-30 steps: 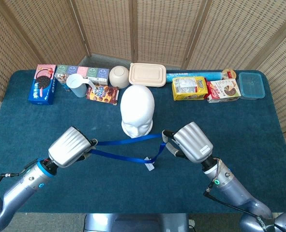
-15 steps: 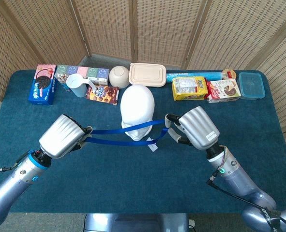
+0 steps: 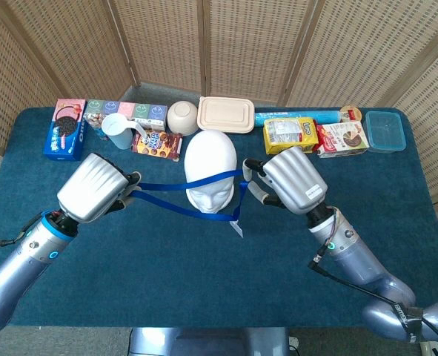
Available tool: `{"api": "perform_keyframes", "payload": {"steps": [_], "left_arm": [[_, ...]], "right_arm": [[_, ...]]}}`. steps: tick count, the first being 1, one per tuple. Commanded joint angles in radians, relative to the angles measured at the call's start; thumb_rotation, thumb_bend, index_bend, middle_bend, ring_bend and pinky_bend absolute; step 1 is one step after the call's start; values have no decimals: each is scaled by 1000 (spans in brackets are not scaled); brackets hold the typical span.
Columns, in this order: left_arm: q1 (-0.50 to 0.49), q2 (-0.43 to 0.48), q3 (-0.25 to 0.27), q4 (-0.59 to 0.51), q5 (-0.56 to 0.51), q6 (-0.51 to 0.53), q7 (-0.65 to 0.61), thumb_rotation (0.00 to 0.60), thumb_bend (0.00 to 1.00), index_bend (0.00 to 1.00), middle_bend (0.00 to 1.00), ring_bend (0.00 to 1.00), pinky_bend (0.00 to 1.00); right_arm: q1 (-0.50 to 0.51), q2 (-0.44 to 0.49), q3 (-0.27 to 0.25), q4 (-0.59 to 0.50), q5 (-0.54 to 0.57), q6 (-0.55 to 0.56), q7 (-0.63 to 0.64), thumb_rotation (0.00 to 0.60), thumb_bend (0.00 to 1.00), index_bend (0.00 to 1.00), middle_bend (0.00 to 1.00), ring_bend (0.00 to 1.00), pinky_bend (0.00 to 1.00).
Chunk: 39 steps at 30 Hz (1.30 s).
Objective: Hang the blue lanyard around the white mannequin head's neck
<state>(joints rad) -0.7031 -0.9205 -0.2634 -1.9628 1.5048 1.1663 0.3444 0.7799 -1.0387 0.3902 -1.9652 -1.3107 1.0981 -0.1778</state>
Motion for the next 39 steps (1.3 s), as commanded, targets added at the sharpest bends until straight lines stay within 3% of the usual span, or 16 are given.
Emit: {"api": "perform_keyframes", "payload": {"steps": [1,24,39], "left_arm": [[-9,5,-12,11,-12,-6,-6,551,364,767,1000,1000,1000],[-74,-42,-71,152,-78,-18,-35,555,364,767,1000,1000,1000],[-106,-97,-77,256,-76,-3,-30,553,365,766,1000,1000,1000]], "right_arm": [[12,-2,8,6,15,-9,-6,600,465,789,1000,1000,1000],[124,-33,64,97,153,-60,-48,600,465,793,1000,1000,1000],[187,-64,64,147,210,-81,-93,600,464,795,1000,1000,1000]]}}
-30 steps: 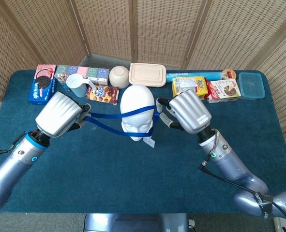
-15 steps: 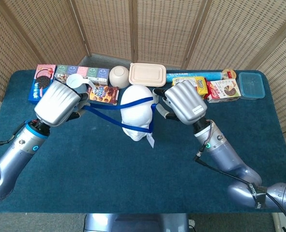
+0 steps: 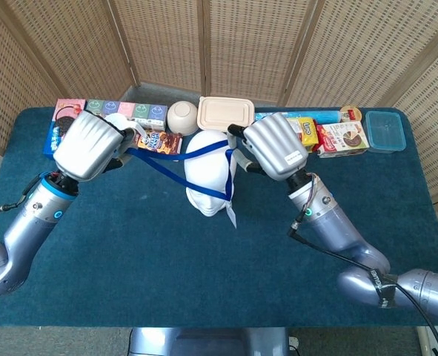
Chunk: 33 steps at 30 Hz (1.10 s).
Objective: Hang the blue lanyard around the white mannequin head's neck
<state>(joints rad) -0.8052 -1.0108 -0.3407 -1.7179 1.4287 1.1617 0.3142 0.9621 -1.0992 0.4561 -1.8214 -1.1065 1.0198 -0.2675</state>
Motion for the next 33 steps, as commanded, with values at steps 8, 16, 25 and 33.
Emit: {"api": "perform_keyframes", "payload": {"steps": [8,16,25,33], "left_arm": [[-13,-29,6,62,-8,0,-3,551,365,766,1000,1000,1000],[-8,-33,11,78,-3,12,-22,553,364,767,1000,1000,1000],[-18,-54,25,125,10,8,-7,554,365,766,1000,1000,1000],[-32,-94,21,187,-16,8,15,549,364,767,1000,1000,1000]], "right_arm": [[31,-22,-5,31,26,-8,-20,600,464,795,1000,1000,1000],[43,-28,-7,32,26,-1,-27,600,462,796,1000,1000,1000],[73,-53,-20,71,42,-18,-53,600,463,796,1000,1000,1000],[89,-80,-20,133,64,-14,-54,600,457,796,1000,1000,1000]]}}
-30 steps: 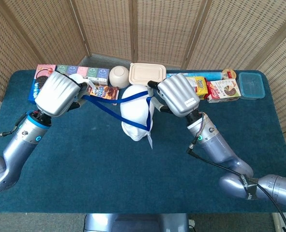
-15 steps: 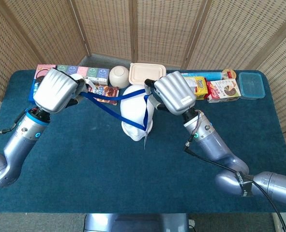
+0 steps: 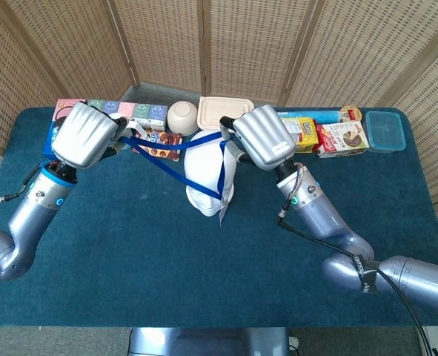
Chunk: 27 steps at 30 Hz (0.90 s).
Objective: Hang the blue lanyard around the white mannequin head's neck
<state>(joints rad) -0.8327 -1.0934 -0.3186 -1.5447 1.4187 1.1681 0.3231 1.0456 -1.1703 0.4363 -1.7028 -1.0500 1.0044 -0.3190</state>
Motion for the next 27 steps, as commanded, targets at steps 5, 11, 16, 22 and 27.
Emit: {"api": "perform_keyframes", "payload": {"steps": [5,11,16,22,27], "left_arm": [[-16,-36,-3,44,-15,1,24,555,364,766,1000,1000,1000],[-34,-63,1,75,-13,-6,45,558,364,766,1000,1000,1000],[-49,-95,6,112,-10,-6,63,556,364,766,1000,1000,1000],[-66,-131,12,156,-7,-12,68,556,365,767,1000,1000,1000],[-77,-151,14,182,-4,-12,68,556,365,766,1000,1000,1000]], "right_arm": [[19,-30,5,55,22,3,0,600,453,796,1000,1000,1000],[34,-49,0,100,32,-7,-6,600,449,796,1000,1000,1000],[45,-62,-7,129,42,-19,-13,600,446,796,1000,1000,1000],[56,-74,-10,157,55,-28,-18,600,444,796,1000,1000,1000],[61,-81,-15,173,62,-35,-22,600,444,796,1000,1000,1000]]}}
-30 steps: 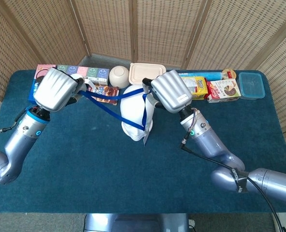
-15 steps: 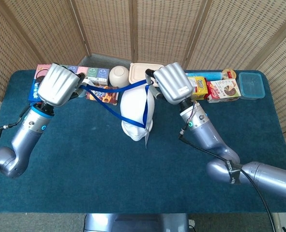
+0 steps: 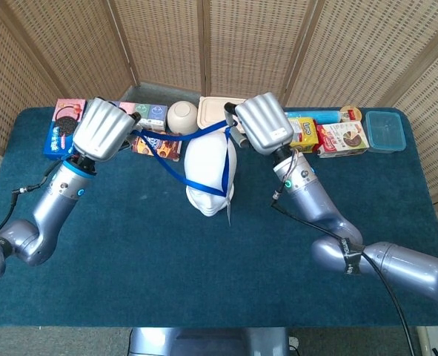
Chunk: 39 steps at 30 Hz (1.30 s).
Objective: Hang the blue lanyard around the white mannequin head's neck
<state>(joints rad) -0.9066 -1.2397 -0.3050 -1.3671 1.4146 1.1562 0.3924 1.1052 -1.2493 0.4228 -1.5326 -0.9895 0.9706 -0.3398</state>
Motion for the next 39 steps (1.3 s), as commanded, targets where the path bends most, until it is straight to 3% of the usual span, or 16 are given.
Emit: {"api": "perform_keyframes", "payload": {"steps": [1,39], "left_arm": [[-4,-7,1,7,0,0,-3,556,365,767,1000,1000,1000],[-38,-76,50,79,17,-35,39,557,364,767,1000,1000,1000]], "right_arm": [[2,-2,-1,5,3,-2,-1,600,444,796,1000,1000,1000],[16,-33,-36,85,63,-53,-23,600,430,796,1000,1000,1000]]}}
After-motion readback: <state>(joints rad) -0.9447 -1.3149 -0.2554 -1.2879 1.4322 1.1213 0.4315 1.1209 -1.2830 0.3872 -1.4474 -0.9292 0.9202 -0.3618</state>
